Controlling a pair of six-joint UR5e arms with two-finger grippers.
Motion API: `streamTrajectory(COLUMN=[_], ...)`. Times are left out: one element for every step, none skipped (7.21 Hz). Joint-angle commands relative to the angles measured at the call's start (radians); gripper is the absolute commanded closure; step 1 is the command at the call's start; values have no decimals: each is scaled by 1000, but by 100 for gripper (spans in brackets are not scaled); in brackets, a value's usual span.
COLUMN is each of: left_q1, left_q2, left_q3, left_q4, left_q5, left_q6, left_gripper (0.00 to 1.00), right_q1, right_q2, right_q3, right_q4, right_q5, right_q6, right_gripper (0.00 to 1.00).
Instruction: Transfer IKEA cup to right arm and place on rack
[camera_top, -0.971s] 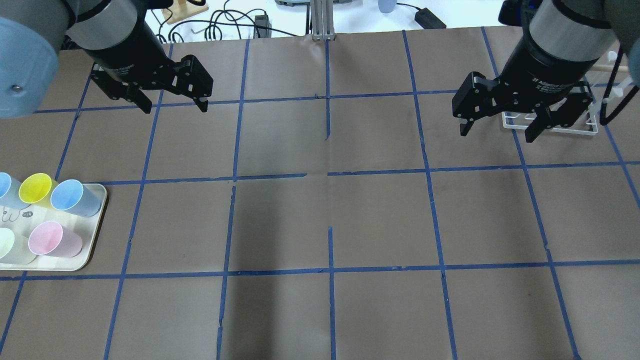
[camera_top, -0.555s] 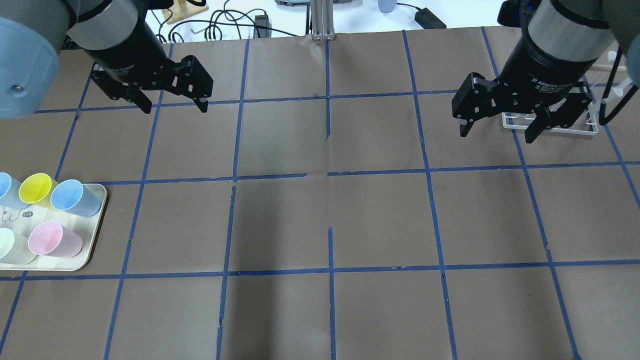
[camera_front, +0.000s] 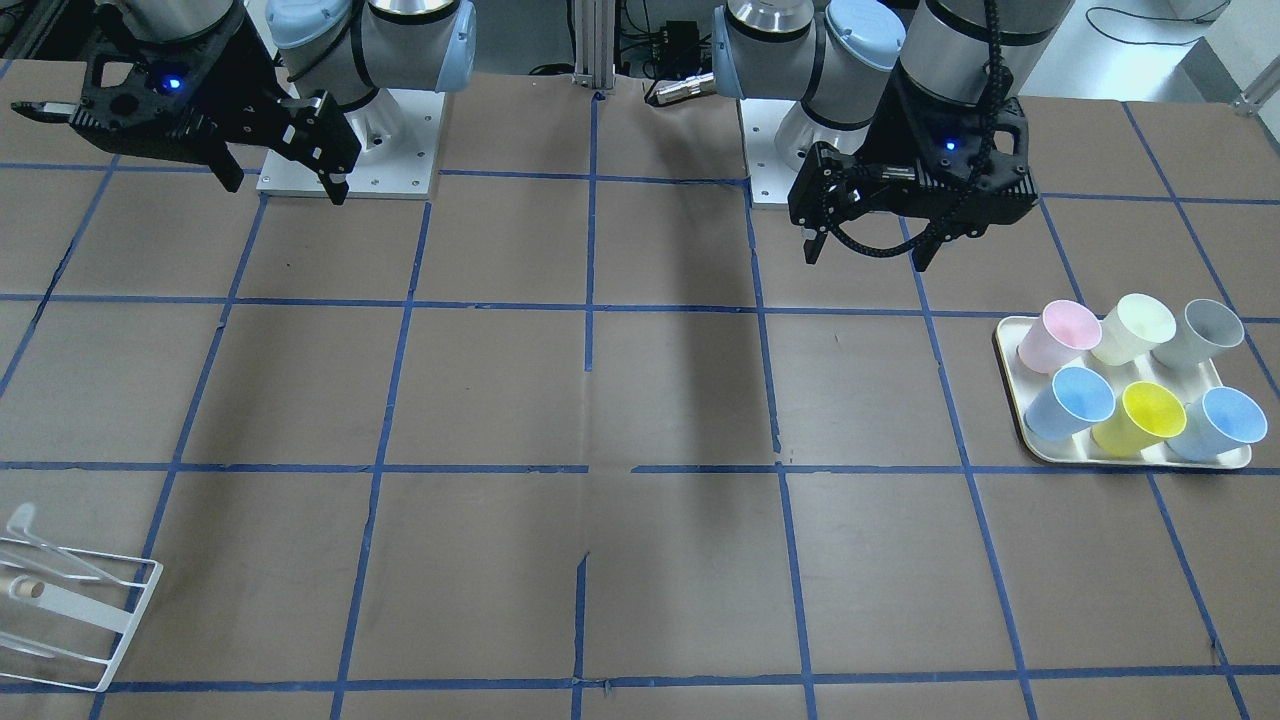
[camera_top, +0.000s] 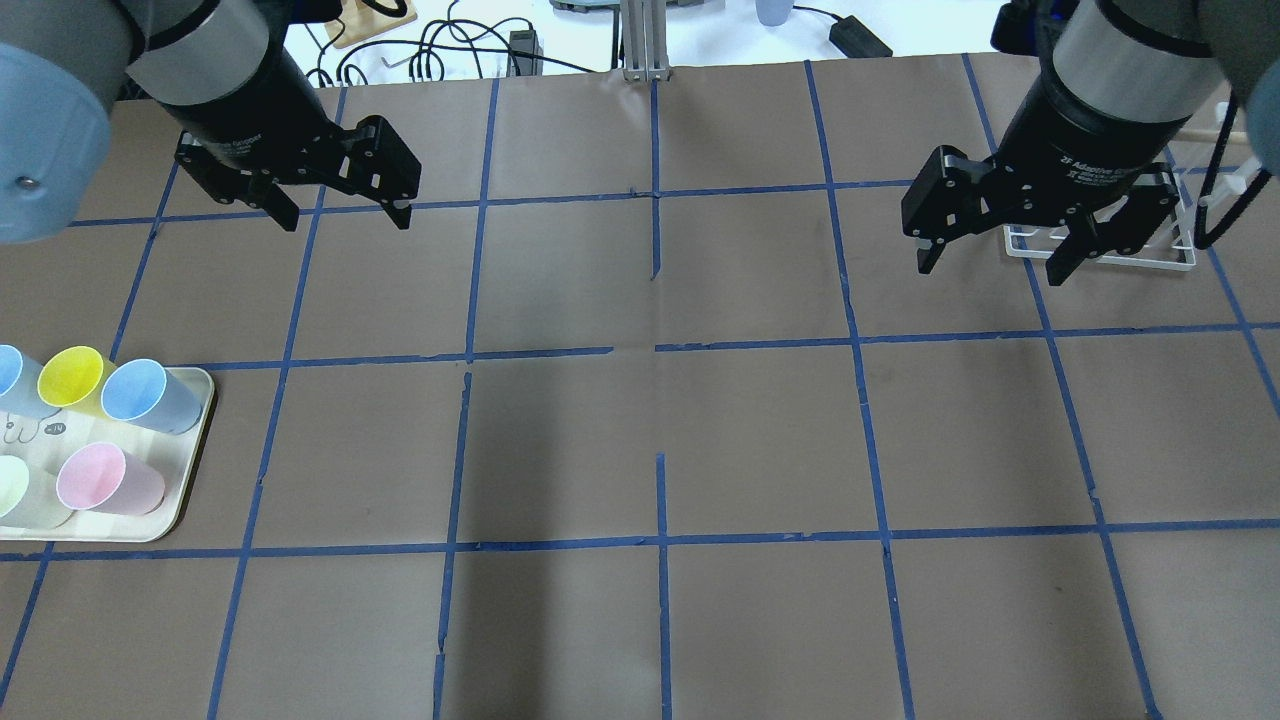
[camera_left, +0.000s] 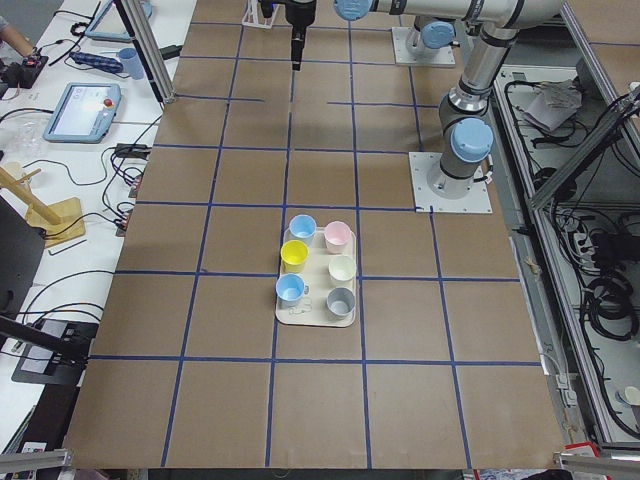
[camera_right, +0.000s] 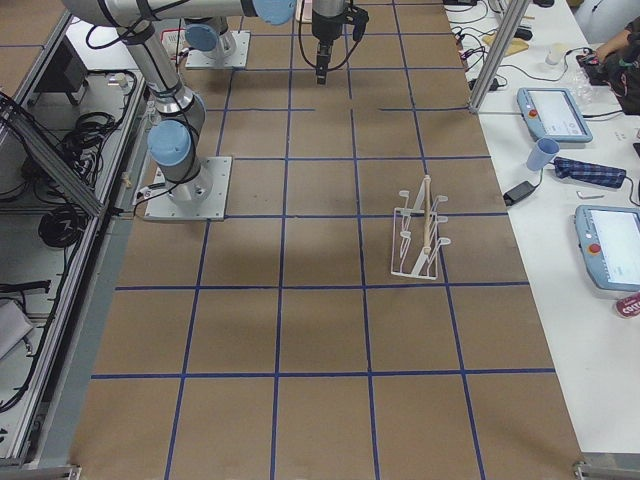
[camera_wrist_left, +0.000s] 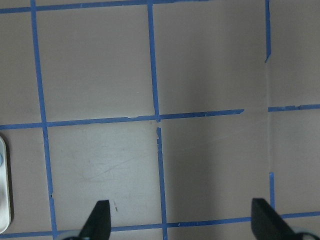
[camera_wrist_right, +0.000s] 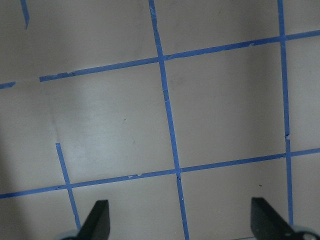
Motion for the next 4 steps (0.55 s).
streamTrajectory(left_q1=[83, 160, 234, 319], left_q2=[8, 5, 0, -4], left_q3=[-7, -7, -1, -7], left_q4=[-11, -25, -71, -86], left_q5=[4, 4, 4, 5], left_q6=[23, 131, 224, 352], left_gripper=[0, 0, 0, 0], right_q1=[-1, -1, -1, -1], right_q2=[0, 0, 0, -1], right_q3=[0, 0, 2, 11], right_q4=[0, -2, -3, -5], right_q5=[5, 5, 2, 0], right_q6=[-1, -3, -1, -3], right_gripper=[0, 0, 0, 0])
